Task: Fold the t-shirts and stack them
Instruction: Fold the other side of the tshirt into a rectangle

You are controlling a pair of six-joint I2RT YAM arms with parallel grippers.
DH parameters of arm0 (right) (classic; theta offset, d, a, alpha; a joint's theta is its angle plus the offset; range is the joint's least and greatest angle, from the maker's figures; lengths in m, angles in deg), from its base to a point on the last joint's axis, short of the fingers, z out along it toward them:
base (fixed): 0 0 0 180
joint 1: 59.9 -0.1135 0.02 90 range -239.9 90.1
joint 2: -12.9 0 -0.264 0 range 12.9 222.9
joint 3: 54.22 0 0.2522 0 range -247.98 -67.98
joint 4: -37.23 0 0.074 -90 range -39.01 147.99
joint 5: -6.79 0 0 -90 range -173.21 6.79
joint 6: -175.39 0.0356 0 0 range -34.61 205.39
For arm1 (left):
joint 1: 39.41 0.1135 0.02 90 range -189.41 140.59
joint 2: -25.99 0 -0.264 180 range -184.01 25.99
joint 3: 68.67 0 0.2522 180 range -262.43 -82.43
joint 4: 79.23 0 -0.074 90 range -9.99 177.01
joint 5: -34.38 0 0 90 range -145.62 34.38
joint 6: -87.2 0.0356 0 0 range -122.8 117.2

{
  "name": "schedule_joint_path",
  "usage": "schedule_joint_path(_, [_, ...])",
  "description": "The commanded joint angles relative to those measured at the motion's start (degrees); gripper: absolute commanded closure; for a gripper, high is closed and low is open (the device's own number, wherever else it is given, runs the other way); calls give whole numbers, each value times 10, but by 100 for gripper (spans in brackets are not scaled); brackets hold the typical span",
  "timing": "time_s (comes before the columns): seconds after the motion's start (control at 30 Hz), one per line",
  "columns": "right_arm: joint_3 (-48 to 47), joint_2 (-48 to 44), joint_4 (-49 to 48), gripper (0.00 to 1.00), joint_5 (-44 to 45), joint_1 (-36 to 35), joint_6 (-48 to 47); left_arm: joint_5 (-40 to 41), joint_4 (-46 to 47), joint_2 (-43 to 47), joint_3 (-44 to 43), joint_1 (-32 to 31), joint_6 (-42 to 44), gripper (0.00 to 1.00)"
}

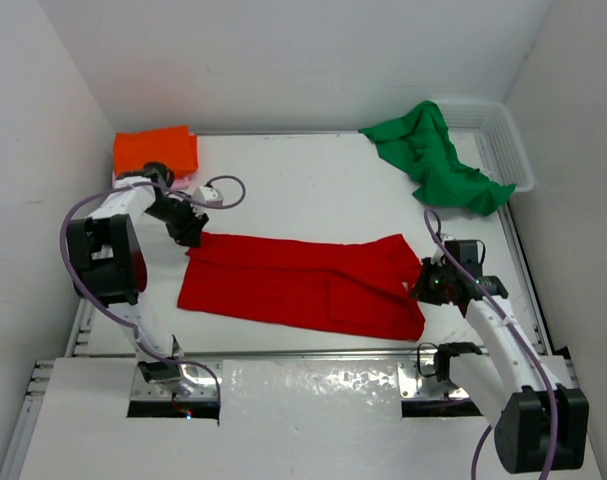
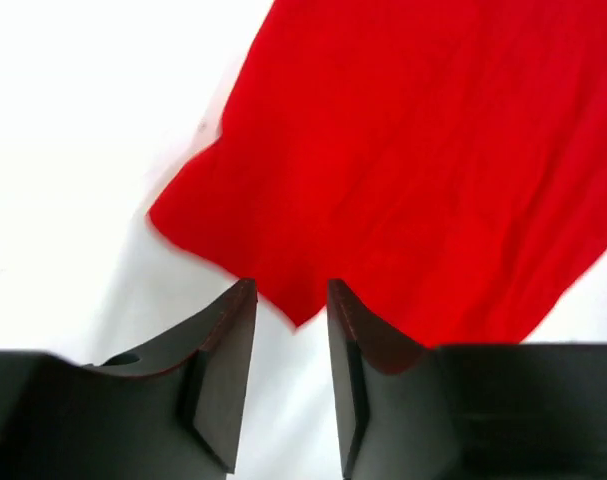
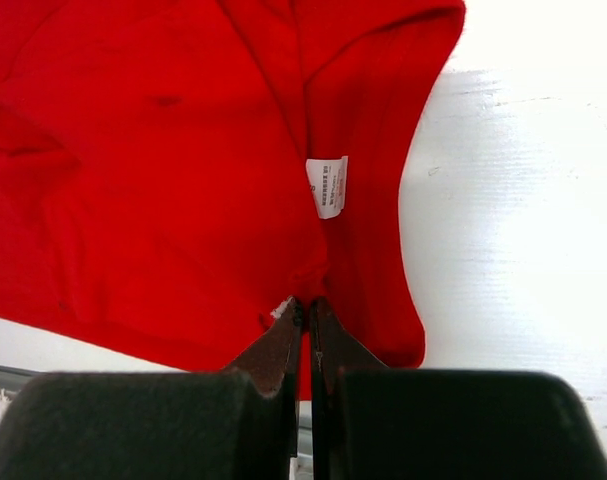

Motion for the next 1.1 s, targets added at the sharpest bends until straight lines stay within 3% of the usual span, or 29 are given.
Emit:
schedule_joint_path(0.0, [-7, 3, -19, 100, -14, 2, -7, -11, 74, 20, 33, -49, -95, 64])
schedule_joint_path(0.07, [8, 10, -31, 100, -23, 2, -2, -30, 118, 48, 38, -133, -172, 63])
schedule_joint_path(0.2, [32, 29, -76, 100, -31, 2, 21, -43, 196, 38, -7, -289, -301, 49])
schedule_joint_path(0.37, [61, 53, -123, 100, -30, 2, 52, -84, 275, -91, -153, -419, -467, 50])
schedule_joint_path(0.43, [73, 68, -139, 100, -35, 2, 62, -90, 263, -151, -219, -470, -468, 50])
schedule_joint_path(0.57, [94, 66, -157, 100, -31, 2, 80, -86, 292, -218, -266, -522, -493, 49])
schedule_joint_path(0.83, [116, 47, -173, 100, -46, 2, 139, -117, 351, -299, -314, -569, -527, 44])
schedule_joint_path(1.07, [126, 41, -166, 100, -40, 2, 154, 2, 379, -320, -317, -575, -569, 41])
